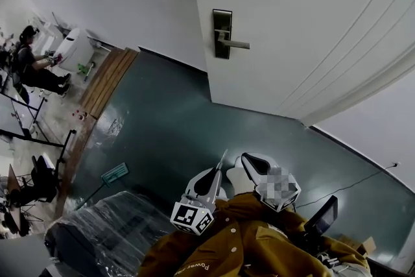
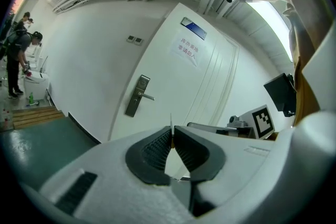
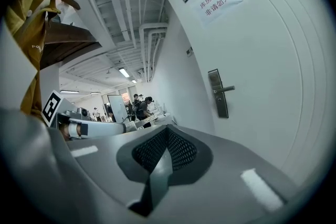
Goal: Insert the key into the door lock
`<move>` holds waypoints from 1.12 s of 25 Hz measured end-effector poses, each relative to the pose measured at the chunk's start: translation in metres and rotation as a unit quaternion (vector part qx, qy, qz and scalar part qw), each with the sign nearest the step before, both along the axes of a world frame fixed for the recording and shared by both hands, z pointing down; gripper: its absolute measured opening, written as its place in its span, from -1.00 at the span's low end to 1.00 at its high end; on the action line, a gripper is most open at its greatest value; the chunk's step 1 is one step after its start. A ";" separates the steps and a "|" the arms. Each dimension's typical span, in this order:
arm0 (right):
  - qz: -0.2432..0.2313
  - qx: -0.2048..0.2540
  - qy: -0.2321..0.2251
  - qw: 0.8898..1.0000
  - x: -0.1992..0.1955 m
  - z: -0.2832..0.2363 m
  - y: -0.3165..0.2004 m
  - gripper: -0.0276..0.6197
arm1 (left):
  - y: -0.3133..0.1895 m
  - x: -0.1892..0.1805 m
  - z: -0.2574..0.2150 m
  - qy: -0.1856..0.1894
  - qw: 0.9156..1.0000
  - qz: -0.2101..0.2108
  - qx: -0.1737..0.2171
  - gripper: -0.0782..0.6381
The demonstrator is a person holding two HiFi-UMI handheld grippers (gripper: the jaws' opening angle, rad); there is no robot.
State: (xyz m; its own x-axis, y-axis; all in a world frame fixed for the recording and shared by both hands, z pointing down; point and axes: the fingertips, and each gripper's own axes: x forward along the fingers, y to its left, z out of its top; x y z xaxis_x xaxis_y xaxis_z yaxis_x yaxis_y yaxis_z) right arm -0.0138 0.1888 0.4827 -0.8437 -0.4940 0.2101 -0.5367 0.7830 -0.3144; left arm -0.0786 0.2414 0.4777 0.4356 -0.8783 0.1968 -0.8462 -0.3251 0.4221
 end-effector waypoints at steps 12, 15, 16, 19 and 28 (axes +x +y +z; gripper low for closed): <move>-0.025 0.004 -0.030 0.999 0.034 -0.016 -0.121 -0.90 | -0.122 0.036 -0.017 -0.007 1.000 -0.008 0.001 -0.72; -0.032 0.001 -0.026 0.999 0.034 -0.012 -0.135 -0.90 | -0.138 0.035 -0.012 -0.002 1.000 -0.019 -0.010 -0.72; -0.034 -0.003 -0.024 0.999 0.033 -0.010 -0.138 -0.89 | -0.143 0.034 -0.011 0.001 1.000 -0.021 -0.014 -0.72; -0.037 -0.011 -0.019 0.999 0.028 -0.003 -0.153 -0.90 | -0.160 0.029 -0.004 0.006 0.999 -0.023 -0.024 -0.72; -0.020 0.000 0.006 1.000 -0.015 -0.004 -0.232 -0.90 | -0.247 -0.021 0.001 0.052 0.998 -0.018 -0.031 -0.72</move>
